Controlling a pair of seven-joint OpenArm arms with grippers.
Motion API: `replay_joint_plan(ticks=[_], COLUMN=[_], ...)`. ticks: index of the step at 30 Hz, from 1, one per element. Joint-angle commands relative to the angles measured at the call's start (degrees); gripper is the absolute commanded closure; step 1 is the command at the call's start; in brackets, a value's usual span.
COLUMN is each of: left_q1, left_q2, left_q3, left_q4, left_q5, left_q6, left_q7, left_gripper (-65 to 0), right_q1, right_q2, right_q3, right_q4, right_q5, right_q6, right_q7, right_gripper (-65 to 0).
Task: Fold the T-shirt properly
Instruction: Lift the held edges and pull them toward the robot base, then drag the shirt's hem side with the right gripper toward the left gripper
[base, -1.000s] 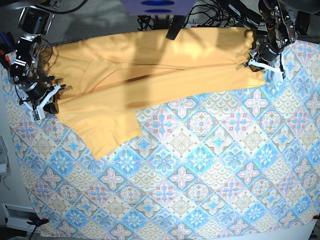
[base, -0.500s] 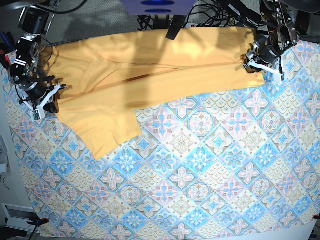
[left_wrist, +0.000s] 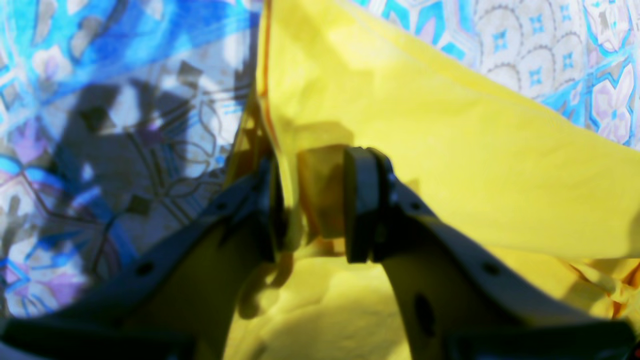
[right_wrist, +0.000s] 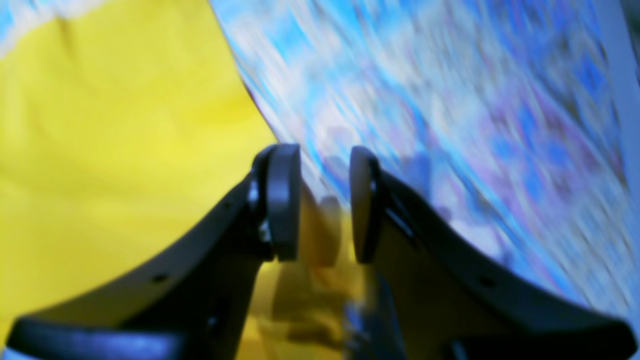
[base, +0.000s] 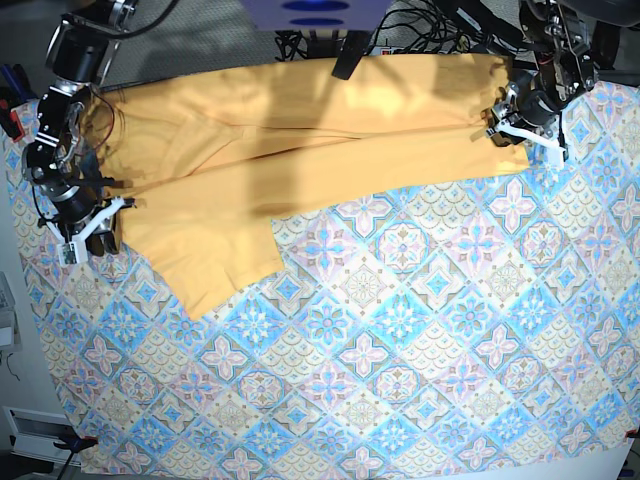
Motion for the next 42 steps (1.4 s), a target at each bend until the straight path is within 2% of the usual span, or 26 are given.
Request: replay_joint_plan(ticks=[1,5,11,16,21,24,26,29,34,39,42], left_q1=[0.37,0.37,0.37,0.37,0.37,0.46,0.46,0.19,-0.07,0.28,0.37], left_q2=[-0.34,-0.34,-0.34,-0.34,-0.34,-0.34,-0.34,-0.34,-0.34,-0.34,-0.34], left_q3=[-0.15,-0.15,-0.15,-0.15,-0.15,-0.15,-0.15,-0.24,-0.24,-0.24,-0.33], left_q4=[0.44,0.44,0.44,0.44,0.44,0.44,0.44,0.44,0.53,0.53,0.53], left_q5=[0.91,0.91,0.91,0.91,0.91,0.91,0.91,0.91,0.91,0.82,-0.76], left_q6=[0.70,0.70,0.70,0.70,0.70,0.70,0.70,0.70,0.70,0.70,0.70], left_q7=[0.75,0.75,0.75,0.75,0.75,0.75,1.89,5.05,5.49,5.49,5.49], left_gripper=[-20.3,-20.3,-20.4,-20.4,-20.4,-20.6,-23.5,-31.6,-43.6,-45.3,-45.4], right_q1=[1.87,5.57,13.92,20.60,23.06,23.15,23.15,23.32,23.32,23.24,23.32], right_q2=[0.39,0.03,0.03,0.12,0.21,0.21,0.21,0.21,0.21,0.39,1.88], right_q3=[-0.95,-6.76,-13.79,-14.76,-14.76,-14.76,-14.76,-14.76,-14.76,-14.32,-14.32], right_q4=[0.61,-1.76,-13.72,-24.53,-30.77,-31.83,-32.35,-34.29,-37.45,-38.24,-38.51], right_q5=[0.55,0.37,0.37,0.37,0.29,0.29,0.29,0.20,0.20,0.20,0.29], right_q6=[0.01,0.01,0.01,0.01,0.01,0.01,0.01,0.01,0.01,0.01,-0.08], right_q7=[1.14,0.88,1.23,1.93,5.89,6.77,6.94,7.03,9.93,12.04,12.22], right_gripper=[-17.0,-17.0,-17.0,-18.6,-24.4,-25.6,-25.5,-25.5,-25.4,-25.4,-25.5])
